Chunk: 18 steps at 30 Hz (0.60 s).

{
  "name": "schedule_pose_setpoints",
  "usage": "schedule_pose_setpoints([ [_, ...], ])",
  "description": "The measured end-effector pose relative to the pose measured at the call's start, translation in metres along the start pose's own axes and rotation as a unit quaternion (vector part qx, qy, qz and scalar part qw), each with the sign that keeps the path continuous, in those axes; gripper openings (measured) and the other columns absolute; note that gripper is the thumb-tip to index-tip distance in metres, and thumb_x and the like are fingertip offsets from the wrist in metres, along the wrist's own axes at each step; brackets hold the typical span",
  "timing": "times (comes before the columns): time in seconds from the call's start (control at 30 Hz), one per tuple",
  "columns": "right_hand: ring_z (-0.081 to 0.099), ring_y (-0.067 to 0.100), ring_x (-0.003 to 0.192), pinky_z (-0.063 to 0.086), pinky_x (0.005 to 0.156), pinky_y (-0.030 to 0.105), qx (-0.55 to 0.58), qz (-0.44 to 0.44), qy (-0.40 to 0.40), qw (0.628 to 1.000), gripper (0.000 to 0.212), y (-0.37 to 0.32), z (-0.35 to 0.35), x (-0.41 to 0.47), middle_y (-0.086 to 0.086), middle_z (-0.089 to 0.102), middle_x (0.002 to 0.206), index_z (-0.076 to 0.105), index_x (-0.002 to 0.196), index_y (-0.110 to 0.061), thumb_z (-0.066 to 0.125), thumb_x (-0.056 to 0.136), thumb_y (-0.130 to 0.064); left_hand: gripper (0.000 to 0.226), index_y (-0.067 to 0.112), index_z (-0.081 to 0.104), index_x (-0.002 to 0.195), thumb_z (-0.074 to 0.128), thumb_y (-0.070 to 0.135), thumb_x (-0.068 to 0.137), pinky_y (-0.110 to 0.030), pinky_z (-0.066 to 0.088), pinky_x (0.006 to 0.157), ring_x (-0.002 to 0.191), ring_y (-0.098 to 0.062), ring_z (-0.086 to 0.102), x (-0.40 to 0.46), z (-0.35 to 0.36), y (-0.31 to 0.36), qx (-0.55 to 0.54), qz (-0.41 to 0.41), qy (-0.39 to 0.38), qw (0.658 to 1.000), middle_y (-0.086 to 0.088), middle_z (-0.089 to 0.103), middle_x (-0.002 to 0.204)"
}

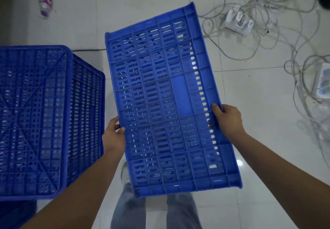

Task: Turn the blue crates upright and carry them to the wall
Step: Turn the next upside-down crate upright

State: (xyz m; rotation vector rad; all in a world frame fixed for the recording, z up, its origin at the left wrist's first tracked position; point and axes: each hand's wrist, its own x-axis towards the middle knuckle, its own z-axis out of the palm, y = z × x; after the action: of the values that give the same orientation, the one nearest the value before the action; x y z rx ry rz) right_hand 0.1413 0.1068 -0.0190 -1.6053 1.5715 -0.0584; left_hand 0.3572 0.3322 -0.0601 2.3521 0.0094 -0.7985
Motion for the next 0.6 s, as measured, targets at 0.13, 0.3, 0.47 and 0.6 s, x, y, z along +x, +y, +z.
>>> schedule_pose_setpoints([
  [0.13, 0.019, 0.014, 0.047, 0.016, 0.047, 0.028, 0.013, -0.041, 0.008, 0.999, 0.055, -0.015, 0.001, -0.017, -0.001, 0.021, 0.049, 0.021, 0.053, -0.017, 0.057, 0.092, -0.031, 0.043, 0.02, 0.048, 0.138, 0.046, 0.005, 0.098, -0.025, 0.038, 0.061, 0.07, -0.013, 0.049, 0.004, -0.003, 0.0, -0.008, -0.021, -0.004, 1.0, 0.0, 0.056, 0.086],
  [0.3, 0.019, 0.015, 0.048, 0.017, 0.047, 0.026, -0.002, -0.085, -0.018, 0.996, 0.057, -0.036, 0.013, -0.043, -0.002, 0.021, 0.051, 0.021, 0.056, -0.016, 0.067, 0.085, -0.034, 0.048, 0.016, 0.04, 0.145, 0.047, 0.007, 0.098, -0.038, 0.036, 0.052, 0.051, -0.015, 0.032, 0.017, -0.003, -0.004, 0.012, -0.077, -0.016, 0.997, -0.004, 0.046, 0.066],
  [0.47, 0.051, 0.027, 0.058, 0.043, 0.054, 0.034, -0.012, -0.09, -0.062, 0.994, 0.035, -0.055, 0.045, -0.073, 0.002, 0.05, 0.058, 0.044, 0.065, -0.015, 0.071, 0.081, -0.031, 0.054, 0.014, 0.015, 0.153, 0.033, 0.024, 0.103, -0.051, 0.043, 0.086, 0.088, -0.037, 0.053, 0.036, -0.012, -0.004, 0.06, -0.165, -0.125, 0.977, -0.019, 0.039, 0.148],
  [0.6, 0.06, 0.034, 0.074, 0.04, 0.059, 0.037, -0.04, -0.109, -0.098, 0.988, 0.028, -0.072, 0.09, -0.099, 0.016, 0.063, 0.077, 0.043, 0.08, -0.016, 0.062, 0.086, -0.035, 0.061, 0.01, 0.027, 0.15, 0.024, 0.047, 0.101, -0.052, 0.026, 0.114, 0.138, -0.037, 0.032, 0.047, -0.02, 0.008, 0.037, -0.218, -0.16, 0.962, -0.016, 0.029, 0.155],
])
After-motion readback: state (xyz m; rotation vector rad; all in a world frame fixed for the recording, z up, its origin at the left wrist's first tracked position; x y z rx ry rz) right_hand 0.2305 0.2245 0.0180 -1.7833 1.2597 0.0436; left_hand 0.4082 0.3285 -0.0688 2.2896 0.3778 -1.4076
